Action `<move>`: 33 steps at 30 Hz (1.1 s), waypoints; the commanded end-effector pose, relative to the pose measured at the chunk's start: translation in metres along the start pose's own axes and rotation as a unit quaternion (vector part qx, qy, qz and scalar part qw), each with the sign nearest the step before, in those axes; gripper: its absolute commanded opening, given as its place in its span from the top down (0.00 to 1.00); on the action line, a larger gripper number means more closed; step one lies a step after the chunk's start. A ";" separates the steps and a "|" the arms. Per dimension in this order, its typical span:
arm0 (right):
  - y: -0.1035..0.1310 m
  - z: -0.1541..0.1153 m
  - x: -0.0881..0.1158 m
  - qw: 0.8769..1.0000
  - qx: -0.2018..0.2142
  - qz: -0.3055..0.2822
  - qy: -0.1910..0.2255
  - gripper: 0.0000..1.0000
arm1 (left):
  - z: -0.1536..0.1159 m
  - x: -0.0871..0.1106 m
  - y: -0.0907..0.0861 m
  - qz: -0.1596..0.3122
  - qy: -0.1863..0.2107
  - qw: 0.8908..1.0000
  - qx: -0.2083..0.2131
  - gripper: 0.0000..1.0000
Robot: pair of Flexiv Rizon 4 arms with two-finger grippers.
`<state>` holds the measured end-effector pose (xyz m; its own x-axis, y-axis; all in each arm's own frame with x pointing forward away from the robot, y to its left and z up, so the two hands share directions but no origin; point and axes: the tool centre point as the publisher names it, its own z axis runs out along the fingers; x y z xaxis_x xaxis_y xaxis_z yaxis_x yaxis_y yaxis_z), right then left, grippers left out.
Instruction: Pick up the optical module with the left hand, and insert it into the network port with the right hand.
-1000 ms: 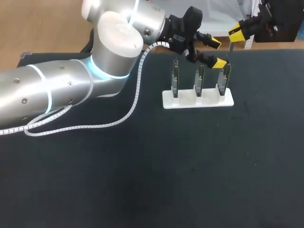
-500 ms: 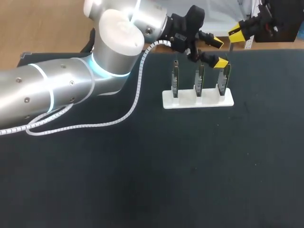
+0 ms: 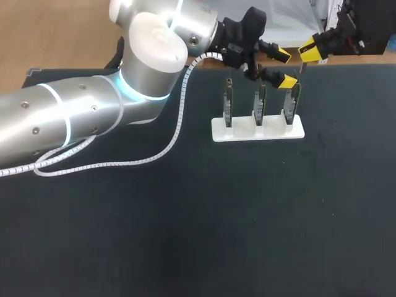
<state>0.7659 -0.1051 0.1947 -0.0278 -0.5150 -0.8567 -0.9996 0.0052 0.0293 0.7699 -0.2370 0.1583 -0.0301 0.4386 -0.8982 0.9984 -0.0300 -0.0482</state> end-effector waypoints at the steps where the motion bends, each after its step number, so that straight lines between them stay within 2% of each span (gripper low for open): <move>1: 0.001 0.000 0.001 1.000 -0.001 -0.002 -0.003 1.00 | 0.000 0.000 0.002 0.000 0.001 1.000 0.002 0.00; 9: 0.000 0.002 0.006 1.000 -0.018 -0.004 -0.002 1.00 | 0.000 0.000 0.002 0.000 0.001 1.000 0.002 0.00; 33: -0.008 0.015 0.014 1.000 -0.026 0.006 0.002 1.00 | 0.000 0.000 0.002 0.000 0.001 1.000 0.002 0.00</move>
<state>0.7714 -0.1008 0.1753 -0.0376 -0.5180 -0.8546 -0.9975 -0.0313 0.0629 0.7700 -0.2370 0.1582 -0.0300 0.4385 -0.8982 0.9984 -0.0303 -0.0481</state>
